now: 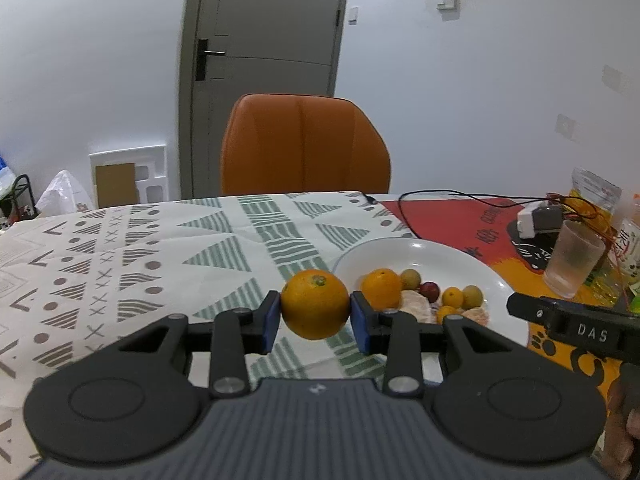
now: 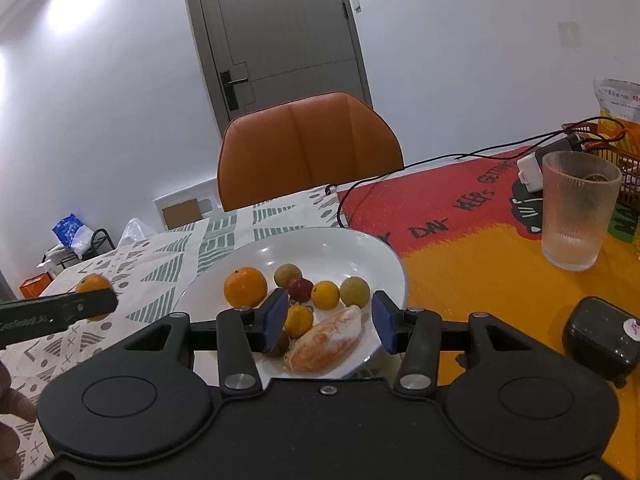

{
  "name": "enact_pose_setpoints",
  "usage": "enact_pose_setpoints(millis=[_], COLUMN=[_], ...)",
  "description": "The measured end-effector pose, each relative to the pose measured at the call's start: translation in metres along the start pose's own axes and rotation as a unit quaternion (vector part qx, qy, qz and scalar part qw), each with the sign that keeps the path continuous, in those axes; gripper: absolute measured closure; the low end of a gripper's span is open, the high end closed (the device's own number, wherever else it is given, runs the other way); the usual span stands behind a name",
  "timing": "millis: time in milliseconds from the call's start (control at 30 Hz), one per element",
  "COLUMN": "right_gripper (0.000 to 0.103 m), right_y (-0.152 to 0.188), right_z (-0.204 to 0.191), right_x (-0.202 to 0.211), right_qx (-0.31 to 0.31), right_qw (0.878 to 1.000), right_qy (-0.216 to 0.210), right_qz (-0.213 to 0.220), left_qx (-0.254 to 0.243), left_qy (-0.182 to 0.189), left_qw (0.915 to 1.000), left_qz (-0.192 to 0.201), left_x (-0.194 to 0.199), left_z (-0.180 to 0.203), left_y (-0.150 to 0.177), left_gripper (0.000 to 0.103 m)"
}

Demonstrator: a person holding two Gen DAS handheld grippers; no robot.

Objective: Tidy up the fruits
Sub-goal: 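Carry the wrapped citrus with the right tool while the left tool carries the mandarin to the bowl, then open the right tool over the bowl while the left tool releases the mandarin into it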

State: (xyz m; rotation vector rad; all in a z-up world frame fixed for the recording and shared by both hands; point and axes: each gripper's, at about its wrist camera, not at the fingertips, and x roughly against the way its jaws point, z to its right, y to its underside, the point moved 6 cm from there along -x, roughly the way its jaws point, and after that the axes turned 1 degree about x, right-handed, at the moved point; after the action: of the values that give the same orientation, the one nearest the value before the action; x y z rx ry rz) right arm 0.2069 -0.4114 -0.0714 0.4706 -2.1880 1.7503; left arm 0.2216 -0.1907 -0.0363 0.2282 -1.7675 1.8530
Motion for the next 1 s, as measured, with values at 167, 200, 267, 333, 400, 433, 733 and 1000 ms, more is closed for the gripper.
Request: enact_pose_setpoints(millis=[167,200,267,333,400,433,733,1000], right_gripper=[0.055,0.055,0.054,0.054,0.054,0.054,0.042,0.022], right_y=[0.006,0.009,0.013,0.016,0.018,0.019,0.018,0.019], right_z=[0.002,0.002,0.003,0.004,0.006,0.007,0.013,0.009], right_x=[0.006,0.007,0.009,0.011,0.013,0.015,0.027,0.033], right_qx=[-0.003,-0.003,-0.003,-0.004,-0.005,-0.005,-0.008,-0.007], right_qw=[1.0,1.0,1.0,1.0,1.0,1.0,1.0,0.999], right_qy=[-0.005,-0.006,-0.008,-0.01,-0.012,-0.014,-0.025,-0.041], right_qz=[-0.007,-0.009,-0.012,-0.016,-0.019,-0.02,-0.014,-0.009], left_qx=[-0.011,-0.012,-0.015,-0.018,-0.021,-0.023,-0.039,-0.037], left_qy=[0.014,0.017,0.021,0.026,0.03,0.033,0.055,0.027], left_qw=[0.9998,0.9998,0.9996,0.9995,0.9992,0.9991,0.9977,0.9988], left_qz=[-0.003,-0.004,-0.006,-0.009,-0.012,-0.013,-0.003,0.017], left_x=[-0.003,-0.004,-0.006,-0.007,-0.01,-0.011,-0.009,0.005], left_z=[0.016,0.019,0.024,0.031,0.036,0.04,0.066,0.053], left_y=[0.0,0.0,0.001,0.002,0.003,0.004,0.001,-0.007], left_gripper=[0.067,0.067,0.067,0.067,0.067,0.067,0.062,0.033])
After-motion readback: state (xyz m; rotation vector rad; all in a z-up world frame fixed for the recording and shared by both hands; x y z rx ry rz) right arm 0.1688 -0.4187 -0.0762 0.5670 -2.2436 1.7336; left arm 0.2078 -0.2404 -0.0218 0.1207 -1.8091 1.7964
